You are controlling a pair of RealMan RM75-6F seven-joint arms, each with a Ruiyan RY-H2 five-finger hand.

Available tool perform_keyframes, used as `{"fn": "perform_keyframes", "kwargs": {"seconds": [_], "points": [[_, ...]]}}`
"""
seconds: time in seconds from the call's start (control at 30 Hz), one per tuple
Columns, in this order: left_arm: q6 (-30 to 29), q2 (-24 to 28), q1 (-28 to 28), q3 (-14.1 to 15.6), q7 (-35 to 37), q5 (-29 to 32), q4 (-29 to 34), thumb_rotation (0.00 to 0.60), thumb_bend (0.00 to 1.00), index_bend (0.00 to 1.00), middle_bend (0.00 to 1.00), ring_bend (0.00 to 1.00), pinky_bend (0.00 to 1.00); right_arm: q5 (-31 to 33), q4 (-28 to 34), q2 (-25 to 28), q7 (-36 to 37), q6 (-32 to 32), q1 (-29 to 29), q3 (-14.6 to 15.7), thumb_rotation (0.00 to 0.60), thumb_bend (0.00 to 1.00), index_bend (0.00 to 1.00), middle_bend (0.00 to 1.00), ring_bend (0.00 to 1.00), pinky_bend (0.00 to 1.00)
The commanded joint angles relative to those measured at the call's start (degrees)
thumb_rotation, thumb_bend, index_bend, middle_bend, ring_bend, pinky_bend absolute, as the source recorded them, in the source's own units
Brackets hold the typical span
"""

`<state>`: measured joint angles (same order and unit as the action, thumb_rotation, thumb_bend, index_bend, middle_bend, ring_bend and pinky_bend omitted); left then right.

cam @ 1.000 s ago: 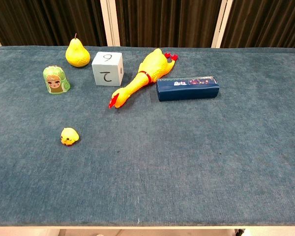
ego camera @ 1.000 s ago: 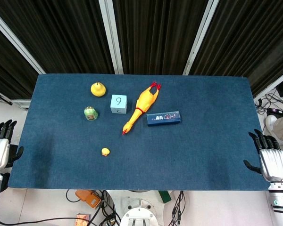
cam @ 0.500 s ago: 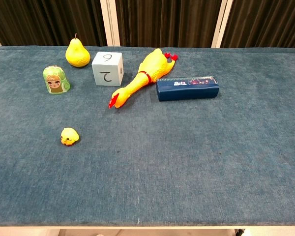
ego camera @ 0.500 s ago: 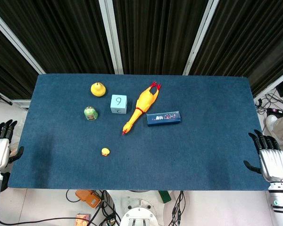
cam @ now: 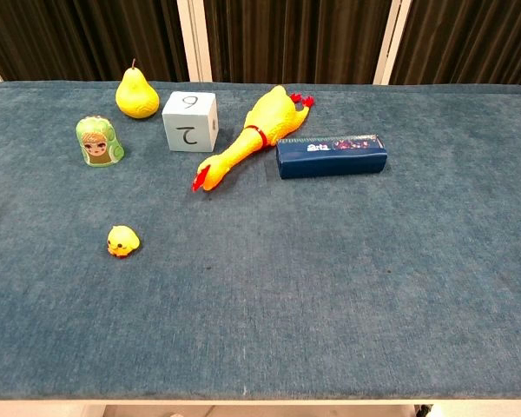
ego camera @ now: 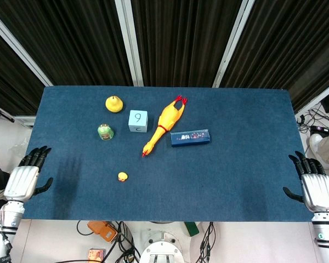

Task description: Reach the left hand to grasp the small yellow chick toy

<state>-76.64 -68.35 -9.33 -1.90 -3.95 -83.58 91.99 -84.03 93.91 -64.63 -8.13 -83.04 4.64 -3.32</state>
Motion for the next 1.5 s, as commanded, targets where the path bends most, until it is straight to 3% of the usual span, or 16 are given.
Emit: {"fn": "perform_keyframes", "kwargs": {"seconds": [0.03,0.53,1.1,1.5], "points": [[2.61,-1.79,-1.93,0.83,-0.52,-1.53,2.07,0.6,0.31,0.02,0.04,0.01,0.17,0.0,-0.04,0.01,0.05,-0.01,-0.02,0.01,0.6,0.26,0.2,0.15,0.22,0.17],[11.35,-10.72,-8.46,0.73,-1.7,-1.16,-0.85,0.6,0.31,0.04,0.04,0.01,0.17,-0.02,-0.17,0.07,0.39,0.06,-0.02,0.04,0.6,0.26,0.2,0.15,0.22,0.17],[15.51,-15.41,-13.1,-0.13,-1.73,0.38,-3.72,0.6,0.27,0.23,0.04,0.01,0.17,0.45,-0.01,0.16,0.27,0.66,0.27,-0.14,0.6,0.26,0.2,0.15,0.22,0.17],[18.81,-18.41,-15.69,-0.34,-2.63,3.07,-5.27,0.6,0.23,0.28,0.04,0.01,0.17,0.71,0.1,0.22,0.01,1.13,0.52,-0.17,0.6,0.26,0.2,0.15,0.22,0.17]]}}
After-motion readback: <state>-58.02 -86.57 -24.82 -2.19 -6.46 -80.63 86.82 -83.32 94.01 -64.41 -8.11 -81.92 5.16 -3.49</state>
